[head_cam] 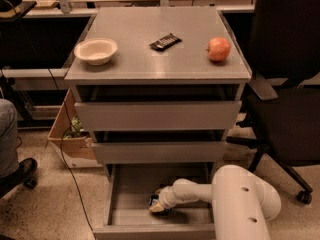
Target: Pick pepsi can from bottom drawer and place on counter
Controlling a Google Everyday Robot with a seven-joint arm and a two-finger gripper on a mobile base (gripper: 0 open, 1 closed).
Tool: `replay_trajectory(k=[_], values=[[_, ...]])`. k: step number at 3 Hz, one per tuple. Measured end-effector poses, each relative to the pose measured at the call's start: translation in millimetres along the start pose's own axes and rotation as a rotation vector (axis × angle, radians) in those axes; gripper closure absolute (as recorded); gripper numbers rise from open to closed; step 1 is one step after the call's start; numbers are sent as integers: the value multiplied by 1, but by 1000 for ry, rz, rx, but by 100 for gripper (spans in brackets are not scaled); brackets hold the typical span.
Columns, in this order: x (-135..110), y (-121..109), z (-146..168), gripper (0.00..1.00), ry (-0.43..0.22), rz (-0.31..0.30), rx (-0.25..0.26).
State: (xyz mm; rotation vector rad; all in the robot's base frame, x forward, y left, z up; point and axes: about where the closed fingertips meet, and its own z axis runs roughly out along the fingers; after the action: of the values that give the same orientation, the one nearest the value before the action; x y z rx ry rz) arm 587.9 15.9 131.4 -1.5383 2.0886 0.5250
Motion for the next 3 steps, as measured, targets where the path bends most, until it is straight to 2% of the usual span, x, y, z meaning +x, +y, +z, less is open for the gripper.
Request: replay_trajectory(k=[1, 2, 3], values=[[-22, 3, -12, 88, -14, -10, 15], [-50, 8, -38, 100, -43, 7, 20], [-80, 30, -93, 100, -146, 8, -11]])
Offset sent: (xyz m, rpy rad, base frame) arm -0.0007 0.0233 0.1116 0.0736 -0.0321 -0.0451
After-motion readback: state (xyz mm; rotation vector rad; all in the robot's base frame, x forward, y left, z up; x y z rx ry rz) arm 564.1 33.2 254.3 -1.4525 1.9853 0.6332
